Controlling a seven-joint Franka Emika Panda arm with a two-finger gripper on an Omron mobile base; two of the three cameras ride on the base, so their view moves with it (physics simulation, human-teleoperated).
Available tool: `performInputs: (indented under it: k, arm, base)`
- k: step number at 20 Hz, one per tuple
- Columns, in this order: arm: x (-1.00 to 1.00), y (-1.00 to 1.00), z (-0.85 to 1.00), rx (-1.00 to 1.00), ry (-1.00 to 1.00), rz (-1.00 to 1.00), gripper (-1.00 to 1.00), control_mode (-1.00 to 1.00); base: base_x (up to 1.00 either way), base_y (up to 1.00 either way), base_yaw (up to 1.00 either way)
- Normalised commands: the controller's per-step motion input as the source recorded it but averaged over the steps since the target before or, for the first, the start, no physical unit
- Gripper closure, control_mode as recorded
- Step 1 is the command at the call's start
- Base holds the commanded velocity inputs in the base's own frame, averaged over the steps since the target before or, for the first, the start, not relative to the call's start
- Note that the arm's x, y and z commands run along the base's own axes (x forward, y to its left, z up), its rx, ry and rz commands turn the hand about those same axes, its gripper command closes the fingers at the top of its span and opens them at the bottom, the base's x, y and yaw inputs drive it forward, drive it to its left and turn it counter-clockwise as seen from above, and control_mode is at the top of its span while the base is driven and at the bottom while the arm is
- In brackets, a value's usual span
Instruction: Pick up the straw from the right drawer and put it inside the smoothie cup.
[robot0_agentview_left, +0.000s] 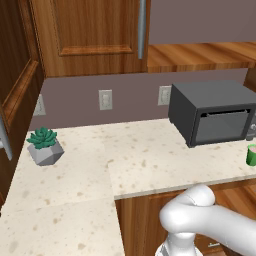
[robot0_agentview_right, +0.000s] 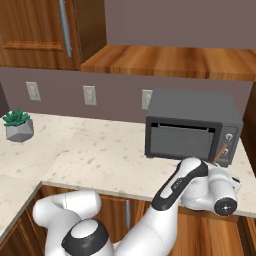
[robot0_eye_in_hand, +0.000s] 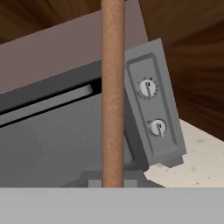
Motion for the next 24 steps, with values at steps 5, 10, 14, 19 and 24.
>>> performInputs:
  k: [5, 10, 14, 19, 24]
  arm:
    - [0.12, 0.00, -0.04, -0.11, 0.00, -0.03, 1.00, -1.00]
    - [0.15, 0.00, 0.00, -0.04, 0.00, -0.01, 1.00, -1.00]
    - [0.11, 0.00, -0.03, -0.01, 0.00, 0.00, 1.00, -1.00]
    - [0.00, 0.00, -0.24, 0.00, 0.00, 0.00, 1.00, -1.00]
    - [-0.01, 0.00, -0.20, 0.00, 0.00, 0.00, -1.00, -1.00]
  base:
    - [0.00, 0.00, 0.00]
    - [0.00, 0.00, 0.00]
    - [0.00, 0.00, 0.00]
    - [0.00, 0.00, 0.00]
    - [0.00, 0.00, 0.00]
